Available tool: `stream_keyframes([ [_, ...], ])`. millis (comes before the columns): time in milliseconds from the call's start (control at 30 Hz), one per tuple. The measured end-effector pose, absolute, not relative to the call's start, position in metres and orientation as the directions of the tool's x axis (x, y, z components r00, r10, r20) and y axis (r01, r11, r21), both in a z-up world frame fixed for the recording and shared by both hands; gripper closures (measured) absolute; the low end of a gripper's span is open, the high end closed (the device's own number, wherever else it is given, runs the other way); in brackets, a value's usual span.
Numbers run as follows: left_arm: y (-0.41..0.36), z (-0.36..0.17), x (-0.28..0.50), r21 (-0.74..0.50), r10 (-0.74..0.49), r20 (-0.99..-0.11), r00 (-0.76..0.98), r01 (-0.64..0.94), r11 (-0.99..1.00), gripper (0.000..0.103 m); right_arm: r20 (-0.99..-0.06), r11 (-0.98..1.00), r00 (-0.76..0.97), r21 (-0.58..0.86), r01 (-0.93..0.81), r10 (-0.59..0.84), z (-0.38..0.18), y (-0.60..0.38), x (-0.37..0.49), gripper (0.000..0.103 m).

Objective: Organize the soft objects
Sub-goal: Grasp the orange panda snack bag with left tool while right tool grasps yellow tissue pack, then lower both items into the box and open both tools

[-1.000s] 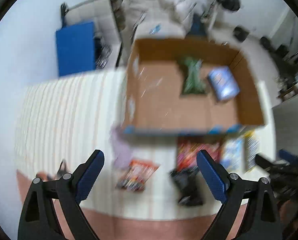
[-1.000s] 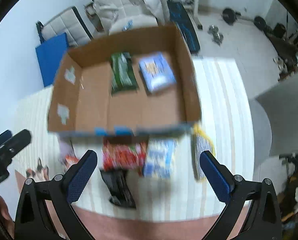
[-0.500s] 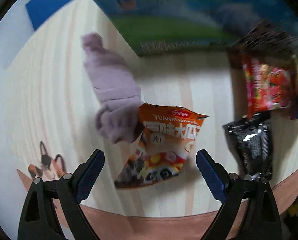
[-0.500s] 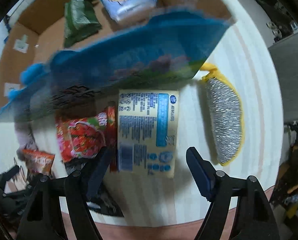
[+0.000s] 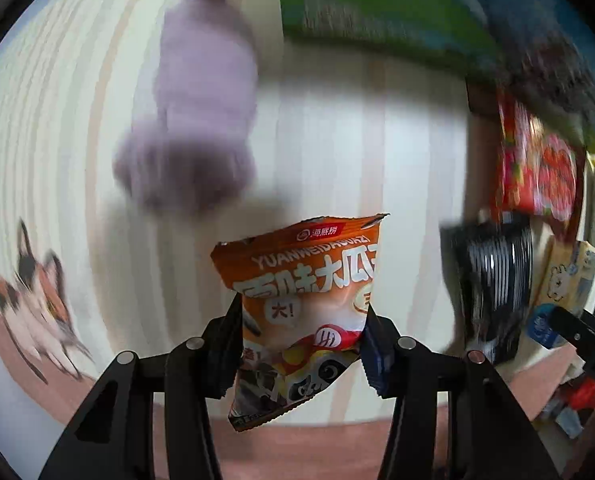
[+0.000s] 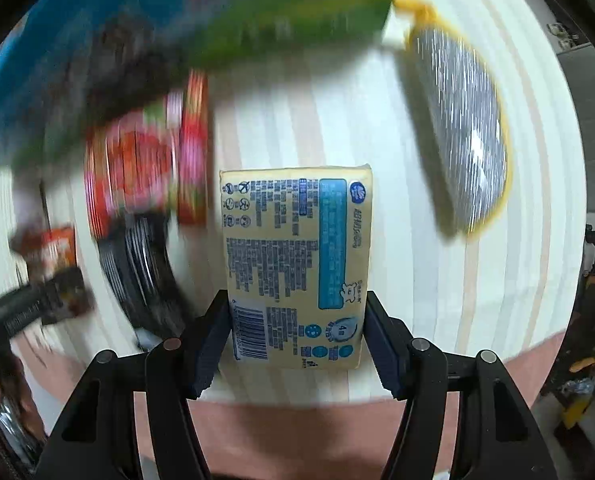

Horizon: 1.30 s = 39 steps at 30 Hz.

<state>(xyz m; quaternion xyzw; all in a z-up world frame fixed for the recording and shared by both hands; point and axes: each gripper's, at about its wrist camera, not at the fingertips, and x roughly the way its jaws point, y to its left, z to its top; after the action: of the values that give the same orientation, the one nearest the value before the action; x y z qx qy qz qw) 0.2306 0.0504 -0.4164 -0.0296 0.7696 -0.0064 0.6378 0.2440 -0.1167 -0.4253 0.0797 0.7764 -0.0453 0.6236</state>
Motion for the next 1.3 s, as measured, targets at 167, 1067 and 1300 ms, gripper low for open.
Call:
stream_keyframes([
  [167, 0.041, -0.416, 0.221, -0.006, -0.011, -0.988, -0.157, -0.031, 0.999, 0.055, -0.983, 0.981, -0.176, 0.010, 0.192, 0.044, -0.434, -0.116, 0.237, 0.036],
  [1067, -0.021, -0.175, 0.378, -0.178, -0.196, -0.963, 0.188, 0.106, 0.978, 0.060, -0.980, 0.993, 0.167, 0.117, 0.016, 0.113, -0.220, -0.093, 0.362, 0.037],
  [1300, -0.016, -0.251, 0.479, -0.170, -0.173, -0.984, 0.052, 0.051, 0.984, 0.060, -0.998, 0.997, 0.057, 0.042, 0.069, 0.038, -0.289, -0.113, 0.438, 0.037],
])
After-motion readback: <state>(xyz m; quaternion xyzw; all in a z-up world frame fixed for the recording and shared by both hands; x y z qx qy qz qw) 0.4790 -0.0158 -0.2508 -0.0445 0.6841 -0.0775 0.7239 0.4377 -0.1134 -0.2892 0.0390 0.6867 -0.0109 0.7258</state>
